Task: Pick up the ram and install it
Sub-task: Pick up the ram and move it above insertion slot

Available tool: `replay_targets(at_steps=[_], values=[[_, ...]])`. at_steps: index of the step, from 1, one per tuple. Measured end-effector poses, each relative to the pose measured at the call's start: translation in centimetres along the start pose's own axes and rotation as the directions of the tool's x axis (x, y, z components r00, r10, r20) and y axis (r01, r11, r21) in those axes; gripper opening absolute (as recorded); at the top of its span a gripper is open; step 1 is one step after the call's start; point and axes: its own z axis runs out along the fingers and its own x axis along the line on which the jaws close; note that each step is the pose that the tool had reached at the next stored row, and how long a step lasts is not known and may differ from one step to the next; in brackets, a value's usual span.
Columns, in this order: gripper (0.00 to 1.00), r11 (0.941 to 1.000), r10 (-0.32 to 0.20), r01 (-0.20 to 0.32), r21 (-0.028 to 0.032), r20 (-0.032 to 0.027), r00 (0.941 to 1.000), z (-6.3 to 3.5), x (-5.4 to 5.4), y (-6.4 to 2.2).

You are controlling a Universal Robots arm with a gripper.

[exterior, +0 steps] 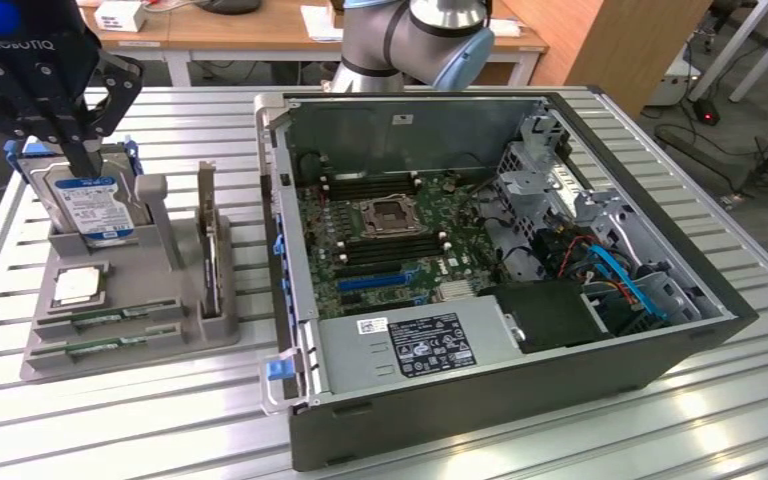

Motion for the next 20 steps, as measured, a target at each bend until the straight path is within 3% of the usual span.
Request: replay_targets(at_steps=[5,9,20], values=[[0.09,1.0000,-0.004,0.004,-0.0002,-0.0001,1.0000,0.01,0.01,0.00],[0.09,0.9991,-0.042,0.042,-0.0010,-0.0019,0.9991,0.00,0.04,0.00],[0.09,0.9884,-0.152,0.152,-0.0041,-0.0066,0.9883,0.00,0.05,0.00]])
